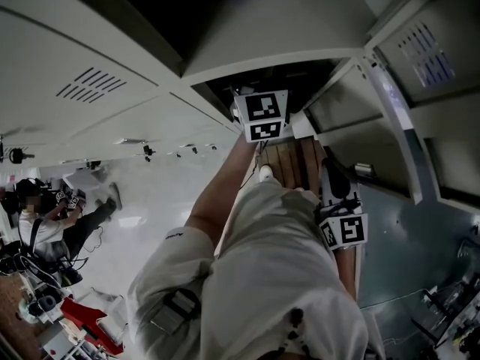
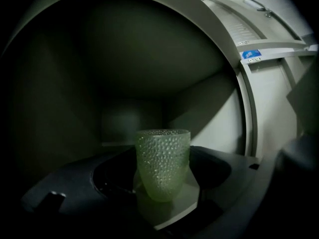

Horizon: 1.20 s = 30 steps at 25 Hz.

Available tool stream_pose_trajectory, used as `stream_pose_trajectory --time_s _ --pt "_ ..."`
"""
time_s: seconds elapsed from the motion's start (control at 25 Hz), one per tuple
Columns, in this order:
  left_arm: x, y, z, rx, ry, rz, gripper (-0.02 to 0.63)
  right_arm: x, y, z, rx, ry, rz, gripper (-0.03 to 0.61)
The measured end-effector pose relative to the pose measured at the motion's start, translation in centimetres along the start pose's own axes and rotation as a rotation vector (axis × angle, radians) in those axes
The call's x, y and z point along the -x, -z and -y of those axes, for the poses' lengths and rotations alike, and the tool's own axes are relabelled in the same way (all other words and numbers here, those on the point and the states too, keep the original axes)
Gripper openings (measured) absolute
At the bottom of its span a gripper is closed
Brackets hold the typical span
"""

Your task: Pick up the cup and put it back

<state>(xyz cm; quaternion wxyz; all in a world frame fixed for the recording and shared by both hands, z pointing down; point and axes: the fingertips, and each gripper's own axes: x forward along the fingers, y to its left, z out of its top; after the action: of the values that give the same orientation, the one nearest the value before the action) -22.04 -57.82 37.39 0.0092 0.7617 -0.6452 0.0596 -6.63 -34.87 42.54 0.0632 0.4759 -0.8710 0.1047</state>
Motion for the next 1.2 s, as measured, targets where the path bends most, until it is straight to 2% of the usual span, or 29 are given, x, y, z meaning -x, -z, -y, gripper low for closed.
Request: stream_pose_trajectory --time_s 0.32,0.48,0.76,1.2 --pt "1.9 -0.4 0.9 0.018 0.044 0.036 0.33 1.8 0.6 0.8 -0.039 0.029 0.023 0.026" --pt "4.3 -1.0 2.1 -0.004 0.068 0.066 0.33 2.4 0.8 0.2 -0.04 -0.01 0.037 0.026" --pt "9.3 0.2 3.9 -0.039 0.048 0.033 0.33 5.0 1.4 -0.8 -0.03 -0.087 0.042 0.026" --pt "20.4 0.4 10.3 -0.013 0.011 0.045 0.33 14.5 3.1 0.2 -0.028 -0.185 0.042 0.026"
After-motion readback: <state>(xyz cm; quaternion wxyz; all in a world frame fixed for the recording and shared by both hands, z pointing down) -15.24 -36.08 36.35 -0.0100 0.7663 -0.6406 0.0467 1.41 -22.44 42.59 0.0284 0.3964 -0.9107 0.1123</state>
